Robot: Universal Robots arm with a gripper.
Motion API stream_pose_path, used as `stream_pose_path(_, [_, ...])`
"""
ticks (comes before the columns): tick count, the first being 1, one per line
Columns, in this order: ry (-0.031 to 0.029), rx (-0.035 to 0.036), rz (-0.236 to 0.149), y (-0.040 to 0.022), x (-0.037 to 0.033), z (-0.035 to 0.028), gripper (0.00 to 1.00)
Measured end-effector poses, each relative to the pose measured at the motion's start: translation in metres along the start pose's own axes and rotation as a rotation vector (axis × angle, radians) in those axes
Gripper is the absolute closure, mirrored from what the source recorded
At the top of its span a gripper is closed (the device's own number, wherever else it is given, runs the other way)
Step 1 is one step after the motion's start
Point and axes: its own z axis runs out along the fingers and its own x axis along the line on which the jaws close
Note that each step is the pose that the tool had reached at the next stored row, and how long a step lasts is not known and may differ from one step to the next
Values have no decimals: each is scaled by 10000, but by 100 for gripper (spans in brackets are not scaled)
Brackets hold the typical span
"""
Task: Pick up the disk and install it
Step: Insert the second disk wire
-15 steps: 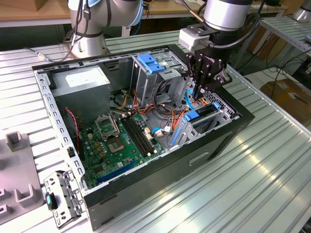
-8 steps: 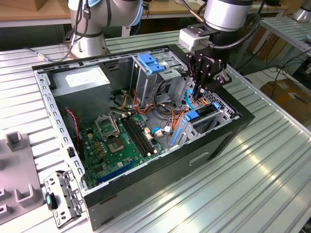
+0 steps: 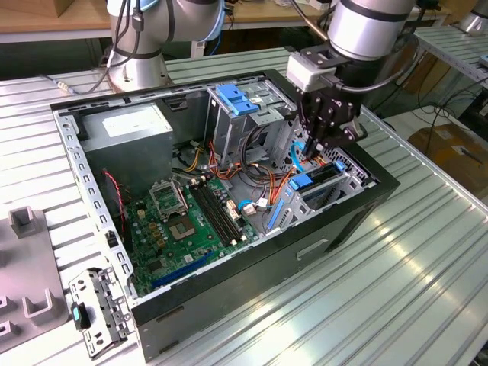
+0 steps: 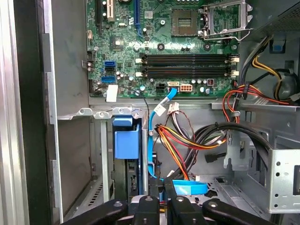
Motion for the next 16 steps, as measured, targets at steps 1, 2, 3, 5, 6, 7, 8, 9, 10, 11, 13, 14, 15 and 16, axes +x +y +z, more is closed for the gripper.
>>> stream_pose_path(1, [-40,34,3,7,25,2,84])
stream_pose_path(2, [-72,62,6,13,43,5,84])
stream_pose_path(3, [-99,87,9,20,59,8,84])
stream_pose_path(5, [-144,141,13,32,99,13,84])
stream_pose_path(6, [-172,174,16,37,122,16,84])
stream_pose_path(7, [-194,199,18,40,140,18,84])
stream_pose_path(8, [-247,252,23,49,180,24,84])
stream_pose_path(9, [-292,297,28,55,213,27,84])
stream_pose_path(10, [-317,316,29,58,231,28,84])
stream_pose_path(11, [-334,325,31,60,242,30,84])
stream_pose_path(13, [-357,350,19,62,271,33,84])
stream_pose_path(14, [-366,366,-80,61,275,34,84])
stream_pose_path(15, [-379,385,-207,61,282,35,84])
stream_pose_path(16, [-387,397,-294,61,289,35,84])
